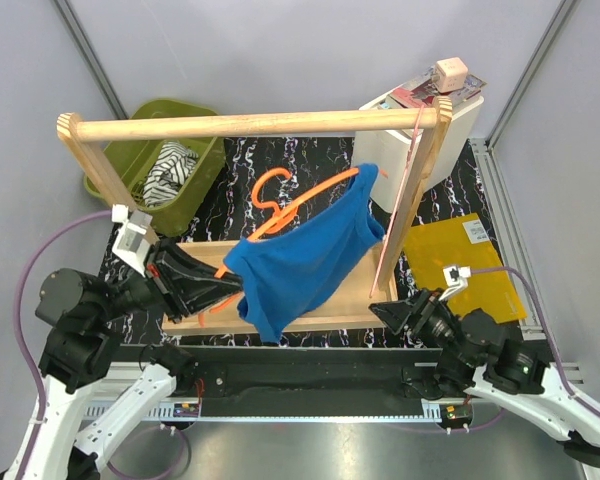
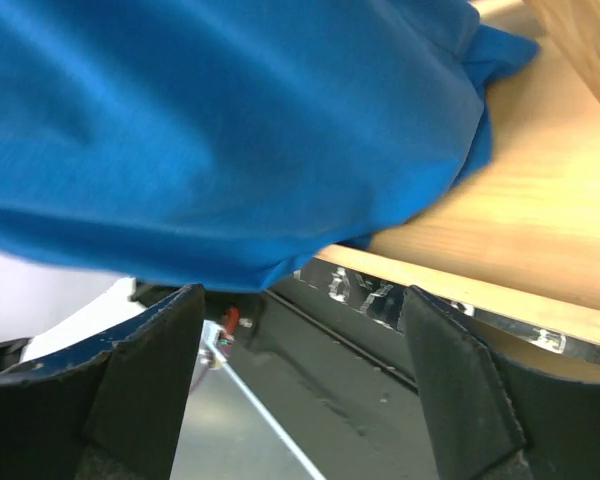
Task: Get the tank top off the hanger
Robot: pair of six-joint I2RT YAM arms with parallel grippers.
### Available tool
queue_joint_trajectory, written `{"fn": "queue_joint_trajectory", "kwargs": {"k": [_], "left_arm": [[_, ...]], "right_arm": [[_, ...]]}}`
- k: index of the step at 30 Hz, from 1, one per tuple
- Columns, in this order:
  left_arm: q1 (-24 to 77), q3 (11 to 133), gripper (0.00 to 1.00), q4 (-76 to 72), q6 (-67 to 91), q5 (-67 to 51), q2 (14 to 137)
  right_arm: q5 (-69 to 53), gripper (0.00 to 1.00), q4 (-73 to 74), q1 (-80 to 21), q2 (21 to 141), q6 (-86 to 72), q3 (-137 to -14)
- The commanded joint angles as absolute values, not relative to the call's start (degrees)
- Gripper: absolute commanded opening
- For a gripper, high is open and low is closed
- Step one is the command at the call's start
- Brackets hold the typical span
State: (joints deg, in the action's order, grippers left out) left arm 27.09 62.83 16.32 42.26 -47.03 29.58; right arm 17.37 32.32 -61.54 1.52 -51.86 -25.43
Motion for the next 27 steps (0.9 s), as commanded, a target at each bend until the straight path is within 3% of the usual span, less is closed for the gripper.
{"fn": "queue_joint_trajectory", "kwargs": {"k": [1,5,12,19,27], "left_arm": [[27.4,58.5,0.00,12.9,40.3,-47.7,24.9],[27.4,57.0,0.00,23.5,35.3,-36.1,21.2],[27.3,44.2,0.00,25.1,36.1,-30.5,19.4],[27.3,34.3,0.00,15.8,39.8,-32.7,20.6],[27.9,27.3,0.00,6.0,46.1,-34.0,20.2]], "right_arm": [[18.7,0.84,23.4,-61.5,2.5,-52.6,-20.8],[17.9,0.80,10.8,-61.4,5.0,-53.3,-13.5],[14.6,0.73,-38.2,-61.4,20.8,-50.4,0.0],[10.3,0.75,-48.6,-61.4,40.0,-43.0,-7.6],[7.3,0.75,-63.5,-61.4,52.3,-43.2,-10.5]]}}
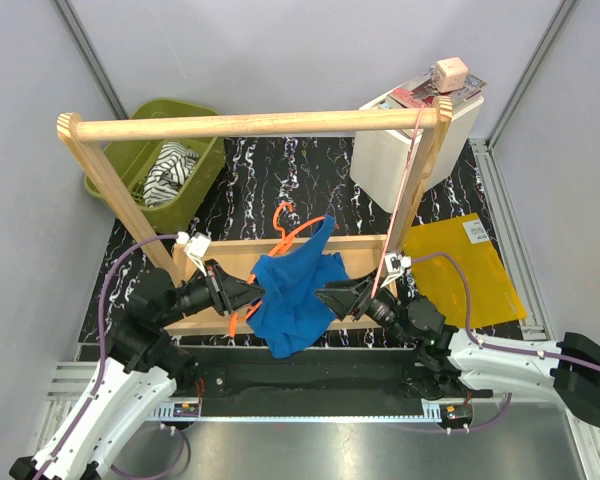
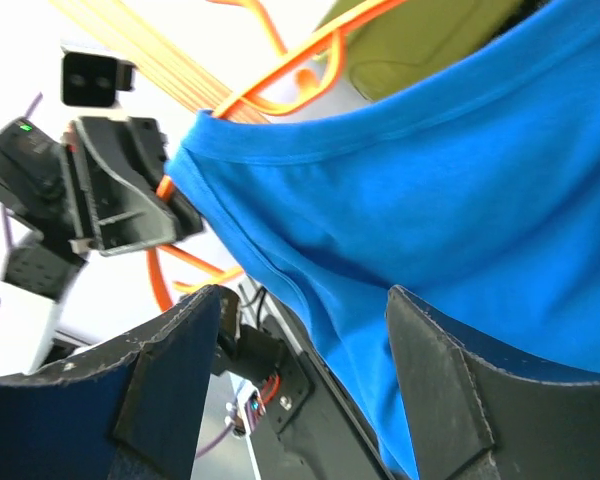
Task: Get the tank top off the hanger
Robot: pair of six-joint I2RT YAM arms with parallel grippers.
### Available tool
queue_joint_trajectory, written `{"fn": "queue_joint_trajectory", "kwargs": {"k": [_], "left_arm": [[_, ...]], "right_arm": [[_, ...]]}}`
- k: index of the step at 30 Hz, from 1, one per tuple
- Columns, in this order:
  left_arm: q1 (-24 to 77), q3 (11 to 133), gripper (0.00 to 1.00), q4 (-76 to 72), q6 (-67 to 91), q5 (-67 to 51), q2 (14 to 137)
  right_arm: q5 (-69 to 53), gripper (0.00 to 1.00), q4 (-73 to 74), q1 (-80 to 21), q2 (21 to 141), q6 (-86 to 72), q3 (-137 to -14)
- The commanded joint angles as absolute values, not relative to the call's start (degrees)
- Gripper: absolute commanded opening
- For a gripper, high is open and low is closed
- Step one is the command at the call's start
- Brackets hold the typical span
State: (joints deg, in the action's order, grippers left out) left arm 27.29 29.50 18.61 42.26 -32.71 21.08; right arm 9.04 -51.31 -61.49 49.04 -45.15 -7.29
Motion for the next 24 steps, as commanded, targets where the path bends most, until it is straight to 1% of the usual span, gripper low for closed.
{"fn": "queue_joint_trajectory", "kwargs": {"k": [1,5,8,10,12,14,17,24], "left_arm": [[27.9,26.6,0.00,5.1,46.7,-34.0,20.0],[28.6,24.3,0.00,3.5,48.0,-33.9,19.4],[29.2,22.9,0.00,3.3,48.2,-34.5,19.2],[29.6,22.1,0.00,2.9,48.9,-34.8,18.6],[29.8,21.3,0.00,1.9,49.9,-35.2,18.1],[30.1,20.0,0.00,0.2,51.7,-36.5,18.2],[30.6,19.2,0.00,0.1,52.0,-37.4,18.6],[31.2,19.9,0.00,0.2,52.2,-38.2,18.1]], "right_arm": [[7.5,0.74,-63.7,-61.4,53.6,-43.6,-11.3],[10.1,0.72,-63.7,-61.5,54.4,-44.1,-12.7],[16.2,0.65,-59.7,-61.3,52.5,-47.1,-12.7],[18.2,0.60,-57.5,-61.6,51.3,-48.1,-13.4],[20.6,0.59,-54.0,-61.3,51.2,-49.6,-14.2],[23.1,0.63,-51.3,-61.5,51.7,-52.4,-15.6],[23.7,0.68,-51.1,-61.5,53.8,-52.6,-18.0],[28.3,0.70,-50.5,-61.4,62.6,-60.9,-21.7]]}}
